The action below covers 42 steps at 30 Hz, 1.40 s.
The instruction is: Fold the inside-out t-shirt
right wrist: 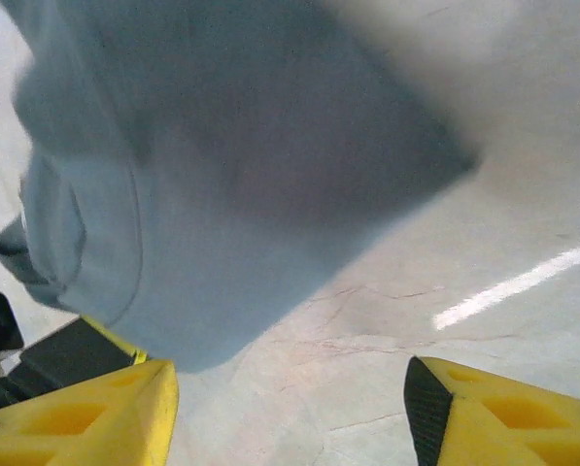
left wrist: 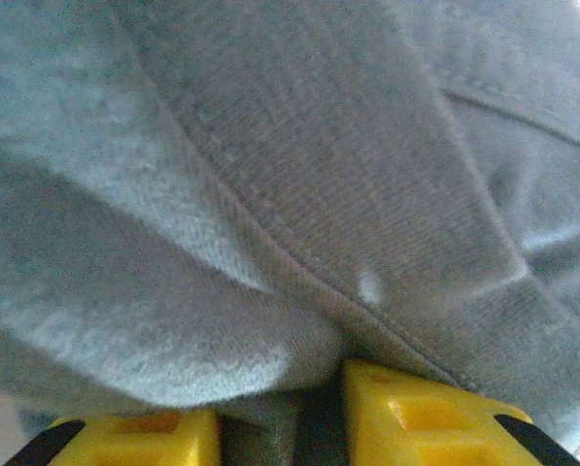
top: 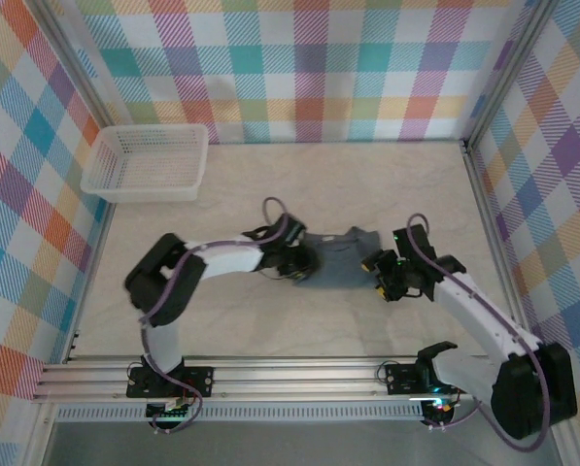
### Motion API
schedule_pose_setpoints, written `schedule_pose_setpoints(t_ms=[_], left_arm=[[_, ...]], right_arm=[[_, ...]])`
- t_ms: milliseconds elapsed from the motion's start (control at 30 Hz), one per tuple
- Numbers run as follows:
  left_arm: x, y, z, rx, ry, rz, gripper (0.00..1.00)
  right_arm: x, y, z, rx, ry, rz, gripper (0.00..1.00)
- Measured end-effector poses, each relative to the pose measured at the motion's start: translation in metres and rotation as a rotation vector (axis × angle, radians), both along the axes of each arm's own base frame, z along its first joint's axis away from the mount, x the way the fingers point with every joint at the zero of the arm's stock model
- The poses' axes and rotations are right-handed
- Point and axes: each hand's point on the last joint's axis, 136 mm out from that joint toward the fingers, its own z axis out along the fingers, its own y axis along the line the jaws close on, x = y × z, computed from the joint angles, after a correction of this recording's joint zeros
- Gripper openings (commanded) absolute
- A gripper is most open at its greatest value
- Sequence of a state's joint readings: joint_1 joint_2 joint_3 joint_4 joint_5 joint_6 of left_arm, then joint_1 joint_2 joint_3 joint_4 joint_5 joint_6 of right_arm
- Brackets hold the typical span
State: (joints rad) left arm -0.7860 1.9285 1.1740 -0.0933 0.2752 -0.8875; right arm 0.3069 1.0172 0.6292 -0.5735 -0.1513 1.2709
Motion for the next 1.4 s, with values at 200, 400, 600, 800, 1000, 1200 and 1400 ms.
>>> schedule_pose_setpoints(t_ms=[200,400,600,800,1000,1200,1400], left_arm=[[0.029,-0.118,0.035,-0.15,-0.14,-0.059,0.45],[0.043,-0.123,0.068,-0.157,-0.248,-0.07,0.54],[0.04,-0.01,0.107,-0.061,-0.329,0.011,0.55],[0.019,0.059,0.164,-0.033,-0.477,0.04,0.54],[-0.011,0.09,0.141,0.039,-0.442,0.035,0.53],[-0.017,0.115,0.127,0.137,-0.415,0.055,0.53],[-0.011,0.139,0.126,0.196,-0.417,0.092,0.53]], right_arm=[[-0.009,-0.045,-0.005,0.033,0.016,-0.216,0.71],[-0.004,-0.066,-0.008,0.05,0.037,-0.287,0.71],[0.014,-0.084,-0.028,0.066,0.083,-0.333,0.57],[0.061,-0.091,-0.053,0.057,0.126,-0.293,0.41],[0.129,-0.103,-0.063,0.013,0.108,-0.247,0.34],[0.218,-0.128,-0.058,-0.036,0.02,-0.237,0.36],[0.301,-0.158,-0.048,-0.107,-0.062,-0.228,0.35]])
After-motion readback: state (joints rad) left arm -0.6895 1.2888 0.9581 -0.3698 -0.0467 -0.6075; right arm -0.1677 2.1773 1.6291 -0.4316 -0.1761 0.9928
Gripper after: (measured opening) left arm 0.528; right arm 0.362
